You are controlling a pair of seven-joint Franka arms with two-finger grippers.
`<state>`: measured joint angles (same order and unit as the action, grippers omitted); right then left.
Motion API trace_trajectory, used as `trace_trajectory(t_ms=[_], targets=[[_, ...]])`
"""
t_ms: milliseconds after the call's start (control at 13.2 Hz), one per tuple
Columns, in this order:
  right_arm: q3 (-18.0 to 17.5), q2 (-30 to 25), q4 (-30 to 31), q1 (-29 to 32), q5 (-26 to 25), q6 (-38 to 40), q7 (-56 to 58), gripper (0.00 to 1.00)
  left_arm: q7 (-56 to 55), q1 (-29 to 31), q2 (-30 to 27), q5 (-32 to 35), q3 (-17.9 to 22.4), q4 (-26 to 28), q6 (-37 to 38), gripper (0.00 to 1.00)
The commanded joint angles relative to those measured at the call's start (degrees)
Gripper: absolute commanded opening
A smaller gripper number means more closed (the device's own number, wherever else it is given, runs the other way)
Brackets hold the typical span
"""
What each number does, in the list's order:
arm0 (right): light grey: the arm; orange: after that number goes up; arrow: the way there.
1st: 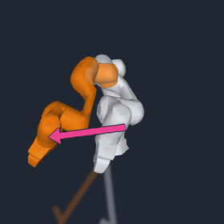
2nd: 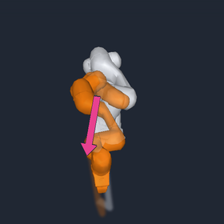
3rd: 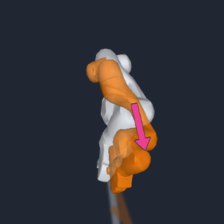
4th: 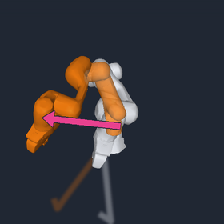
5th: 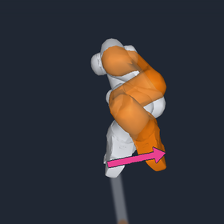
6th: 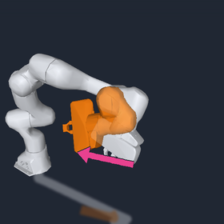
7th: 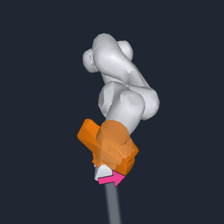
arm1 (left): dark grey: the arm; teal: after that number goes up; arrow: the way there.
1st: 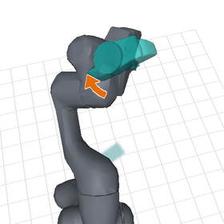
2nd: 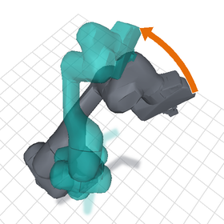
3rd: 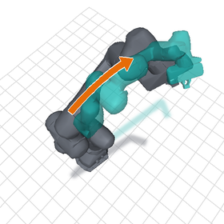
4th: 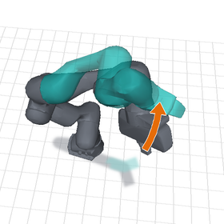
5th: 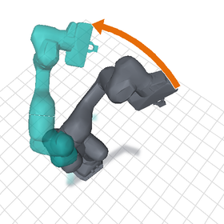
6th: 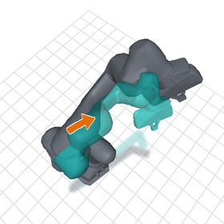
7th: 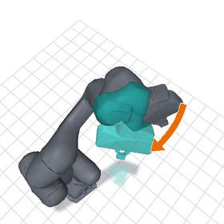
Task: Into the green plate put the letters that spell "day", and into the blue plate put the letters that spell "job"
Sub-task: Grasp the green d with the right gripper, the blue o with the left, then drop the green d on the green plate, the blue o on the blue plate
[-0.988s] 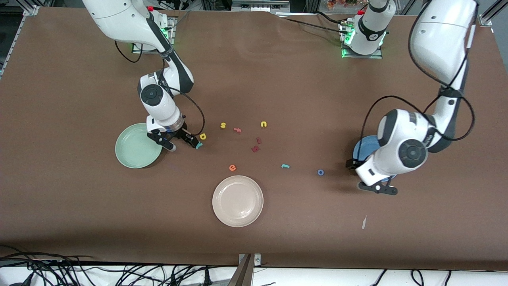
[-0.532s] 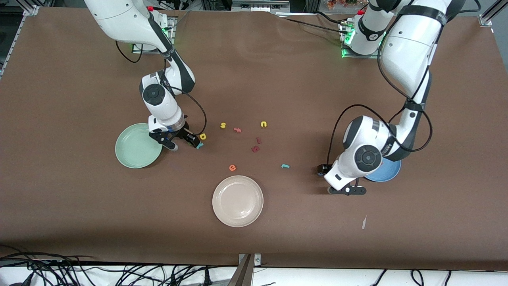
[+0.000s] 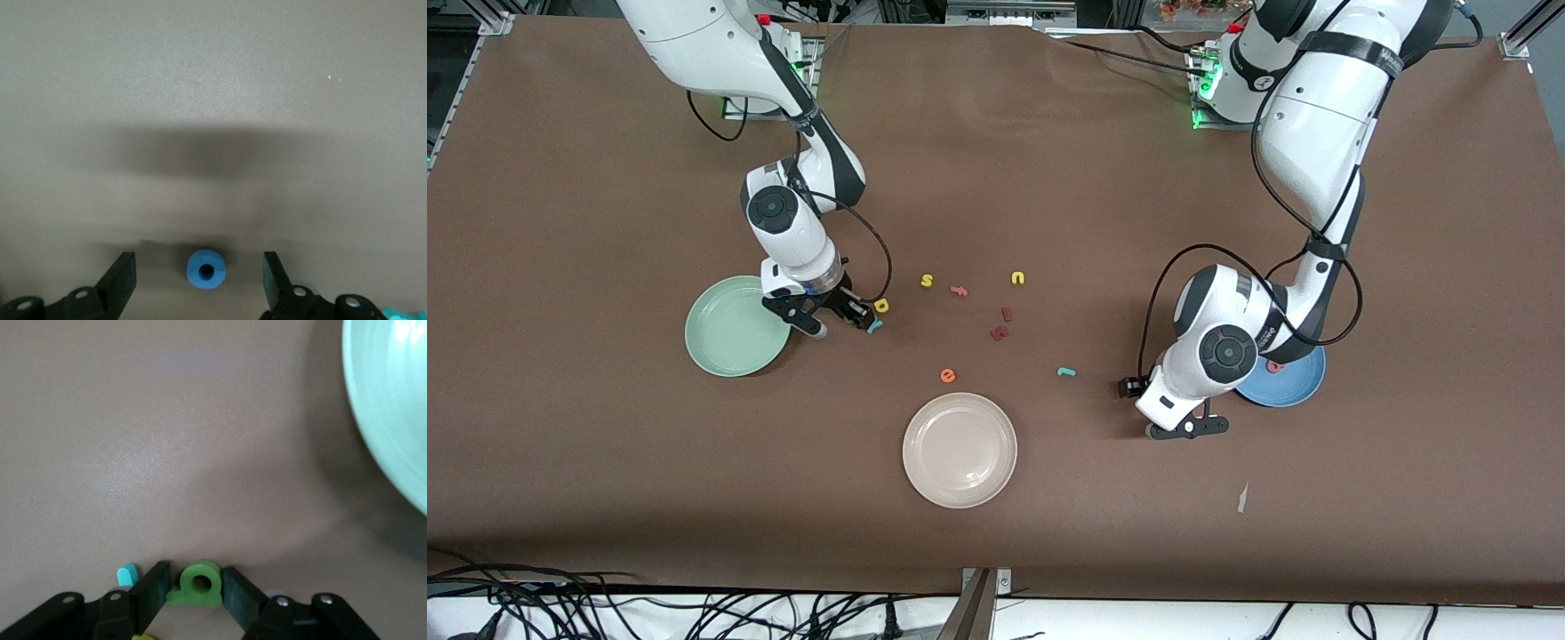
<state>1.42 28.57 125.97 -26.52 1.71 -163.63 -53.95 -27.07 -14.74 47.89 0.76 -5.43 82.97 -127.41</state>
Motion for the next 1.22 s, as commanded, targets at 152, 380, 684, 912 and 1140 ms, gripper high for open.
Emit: trace_trajectory(t_ms=[152,380,684,912,1140], targets=[[0.2,0.2,0.0,-0.2,-0.6,-0.4,0.1,0.22,-0.9,-0.5,1.0,-1.7,0.3,-0.9,-0.6,0.6],[0.3,-2.2,-1.2,0.0,-0.6,3.6,0.5,0.22,-2.5,-1.2,1.1,-1.6,0.4,-0.8,-0.7,0.44],[1.6,-6.4,-7.6,0.1,-0.7,20.2,2.4,0.22,-2.9,-1.3,1.1,-1.6,0.4,0.1,-0.7,0.33],[3.4,-7.7,-11.1,0.2,-0.6,26.9,5.2,0.22,-2.9,-1.3,1.1,-1.6,0.4,0.1,-0.8,0.24],[8.9,-9.0,-11.8,0.2,0.2,30.7,17.1,0.22,-2.4,-0.8,0.9,-1.6,0.4,-0.3,-0.6,0.14]])
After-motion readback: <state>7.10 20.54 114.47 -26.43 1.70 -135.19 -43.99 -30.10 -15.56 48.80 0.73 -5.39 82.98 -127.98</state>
